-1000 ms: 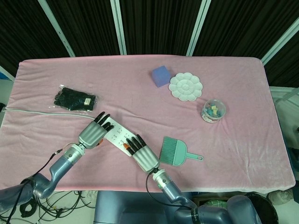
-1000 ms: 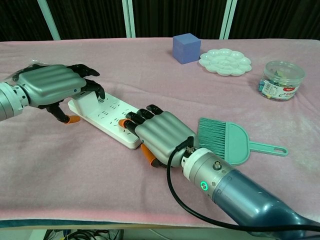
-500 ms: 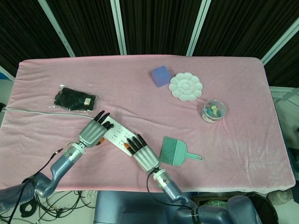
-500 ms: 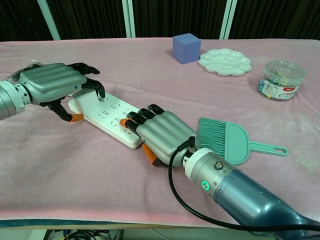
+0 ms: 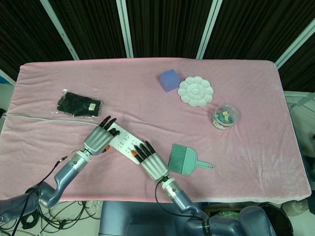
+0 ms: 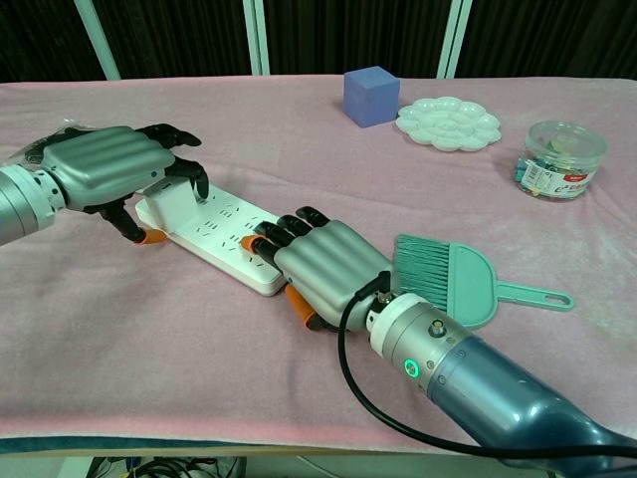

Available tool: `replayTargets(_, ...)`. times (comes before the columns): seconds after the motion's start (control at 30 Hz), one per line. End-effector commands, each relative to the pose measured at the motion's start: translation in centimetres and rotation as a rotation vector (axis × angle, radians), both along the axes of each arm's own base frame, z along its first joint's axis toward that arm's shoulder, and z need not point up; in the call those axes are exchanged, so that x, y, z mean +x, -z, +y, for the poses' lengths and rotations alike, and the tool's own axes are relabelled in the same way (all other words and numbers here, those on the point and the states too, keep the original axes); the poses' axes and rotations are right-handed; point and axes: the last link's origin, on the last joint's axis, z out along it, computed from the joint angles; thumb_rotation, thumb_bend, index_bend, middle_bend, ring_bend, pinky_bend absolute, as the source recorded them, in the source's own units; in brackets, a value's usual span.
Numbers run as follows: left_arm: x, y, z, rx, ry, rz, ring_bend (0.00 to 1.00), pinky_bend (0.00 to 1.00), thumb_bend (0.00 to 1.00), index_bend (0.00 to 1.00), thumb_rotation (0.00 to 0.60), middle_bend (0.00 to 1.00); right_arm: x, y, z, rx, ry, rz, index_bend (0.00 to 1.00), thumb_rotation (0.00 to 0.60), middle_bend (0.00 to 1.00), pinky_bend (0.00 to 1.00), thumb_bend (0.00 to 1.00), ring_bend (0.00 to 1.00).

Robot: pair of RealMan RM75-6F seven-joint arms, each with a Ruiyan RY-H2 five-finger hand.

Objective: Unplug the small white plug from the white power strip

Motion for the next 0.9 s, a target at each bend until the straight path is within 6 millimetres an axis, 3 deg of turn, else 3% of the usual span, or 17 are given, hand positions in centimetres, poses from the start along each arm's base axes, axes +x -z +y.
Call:
replayTargets(0.03,-0.1,0.0,0.0,-0.002,-0.008,-0.006,0.01,0.0,0.28,0.35,0.6,0.41,0.0,0.1,0.0,0.002,-0.001,0.003,0.15,0.6,0.09,0.05,0.68,0.07)
replayTargets(0.37,0.2,0.3,0.0,-0.01,-0.004,-0.01,0.01,0.0,0.29,0.34,0.6,0.4,0.0,0.0,0.0,-0.002,0.0,-0.001,0.15,0.6,0.08,0.05,0.68,0.07)
replayTargets(0.6,0.3,0.7,-0.1,-0.023,-0.004,-0.005,0.01,0.0,0.34,0.38,0.6,0.41,-0.1,-0.1,-0.1,-0.002,0.002,0.0,0.15,0.6,0.08,0.05,0.68,0.07)
replayTargets(0.9,0.7,1.1,-0.1,-0.041,-0.011,-0.047,0.04,0.0,0.56,0.46,0.6,0.47,-0.2,-0.3,-0.2,-0.001,0.004,0.001,0.15,0.6,0.08,0.05,0.68,0.07)
